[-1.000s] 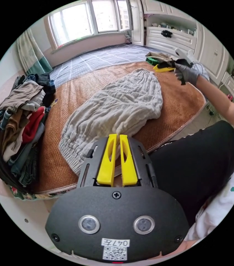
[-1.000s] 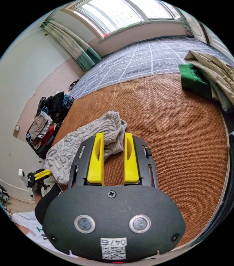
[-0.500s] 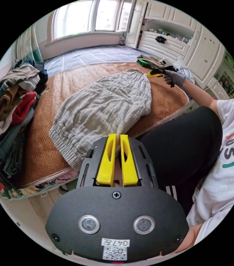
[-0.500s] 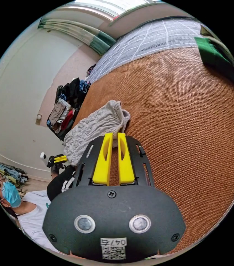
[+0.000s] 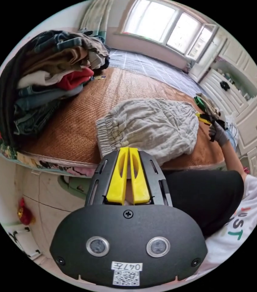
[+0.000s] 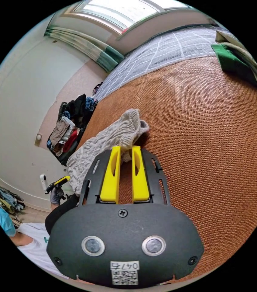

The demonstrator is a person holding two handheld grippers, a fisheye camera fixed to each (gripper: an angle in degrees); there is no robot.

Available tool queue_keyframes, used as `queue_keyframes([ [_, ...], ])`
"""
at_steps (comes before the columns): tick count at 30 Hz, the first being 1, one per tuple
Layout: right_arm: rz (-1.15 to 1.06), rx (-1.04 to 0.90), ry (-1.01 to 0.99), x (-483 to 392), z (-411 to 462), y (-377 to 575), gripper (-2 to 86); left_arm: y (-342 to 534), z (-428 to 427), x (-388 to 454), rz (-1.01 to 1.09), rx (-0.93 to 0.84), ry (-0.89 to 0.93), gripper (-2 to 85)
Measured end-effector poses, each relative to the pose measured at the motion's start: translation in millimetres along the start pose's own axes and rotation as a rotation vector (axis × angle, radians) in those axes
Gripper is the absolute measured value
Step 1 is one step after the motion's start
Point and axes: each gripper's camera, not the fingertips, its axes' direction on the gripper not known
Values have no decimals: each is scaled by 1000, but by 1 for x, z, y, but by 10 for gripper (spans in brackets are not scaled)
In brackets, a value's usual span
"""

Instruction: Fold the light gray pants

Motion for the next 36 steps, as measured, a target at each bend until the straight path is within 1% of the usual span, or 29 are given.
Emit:
queue_keyframes([
  [3,-19,51,3,-11,-37,15,19,-30,13,3,47,10,-13,-9],
  [6,-19,98,66,-21,-81,39,18,-71,42,34,168,-32,-11,-7],
  [8,0,134,149,-28,-115,61,18,-91,64,69,268,-64,13,0],
  [11,47,162,264,-35,-150,84,19,-101,81,104,349,-82,88,11],
  [15,104,206,310,-49,-179,101,20,-94,81,132,407,-81,105,29],
  [18,-22,214,394,-105,-184,94,20,-74,47,121,358,-35,76,52],
  [22,-407,162,476,-244,-154,72,20,-25,-31,43,110,144,128,60],
  [23,-511,136,483,-284,-137,68,20,-9,-51,20,42,194,119,60],
  [24,-557,122,487,-302,-127,67,20,-1,-59,10,12,216,104,60],
  [26,-710,69,487,-367,-80,68,21,23,-87,-17,-68,289,28,60],
  [27,-741,52,481,-380,-67,69,22,27,-91,-23,-80,299,17,60],
  [29,-830,-28,451,-418,-15,76,25,39,-98,-44,-120,310,10,62],
  [32,-866,-163,471,-435,50,86,44,46,-107,-66,-136,284,-3,67],
  [33,-867,-188,455,-435,58,88,53,48,-111,-70,-140,291,-6,68],
  [34,-855,-232,398,-437,65,90,73,54,-118,-79,-151,302,-10,70],
  [35,-837,-234,333,-440,60,92,97,59,-125,-89,-166,310,-10,75],
  [36,-832,-217,310,-442,54,93,102,61,-129,-94,-174,316,-9,78],
])
